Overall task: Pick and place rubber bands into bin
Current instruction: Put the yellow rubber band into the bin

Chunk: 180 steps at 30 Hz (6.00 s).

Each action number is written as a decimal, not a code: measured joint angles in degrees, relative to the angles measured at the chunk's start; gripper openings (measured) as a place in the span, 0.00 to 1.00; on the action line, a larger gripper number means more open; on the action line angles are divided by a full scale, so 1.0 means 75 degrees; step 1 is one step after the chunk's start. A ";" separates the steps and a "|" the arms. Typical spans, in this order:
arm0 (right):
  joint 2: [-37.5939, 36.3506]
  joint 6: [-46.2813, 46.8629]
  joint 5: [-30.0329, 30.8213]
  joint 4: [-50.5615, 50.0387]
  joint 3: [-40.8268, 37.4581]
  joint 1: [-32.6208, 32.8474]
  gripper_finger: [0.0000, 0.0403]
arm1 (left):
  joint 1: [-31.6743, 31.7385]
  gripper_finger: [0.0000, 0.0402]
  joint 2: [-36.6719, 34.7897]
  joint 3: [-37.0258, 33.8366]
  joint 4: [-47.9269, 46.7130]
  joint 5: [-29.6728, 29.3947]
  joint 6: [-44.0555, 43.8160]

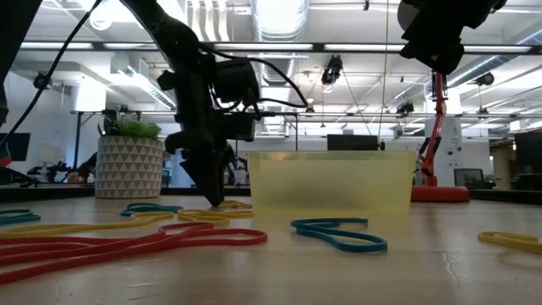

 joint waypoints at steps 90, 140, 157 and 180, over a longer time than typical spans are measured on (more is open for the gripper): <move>0.0003 0.0381 -0.0003 0.0009 -0.0009 0.0020 0.22 | 0.0083 0.00 -0.0076 0.0017 -0.0339 0.0125 -0.1088; 0.0006 0.0125 0.0192 0.0160 -0.0009 0.0017 0.19 | -0.0008 0.00 -0.1804 0.0082 0.3348 0.0227 -0.2402; 0.0006 0.0092 0.0187 0.0152 -0.0009 0.0020 0.24 | -0.0022 0.16 -0.1352 0.0137 0.3438 0.0477 -0.2639; 0.1205 0.2630 0.0052 0.2260 -0.1017 0.3459 0.17 | -0.1509 0.21 -0.4706 -0.1082 0.1904 0.0484 -0.3437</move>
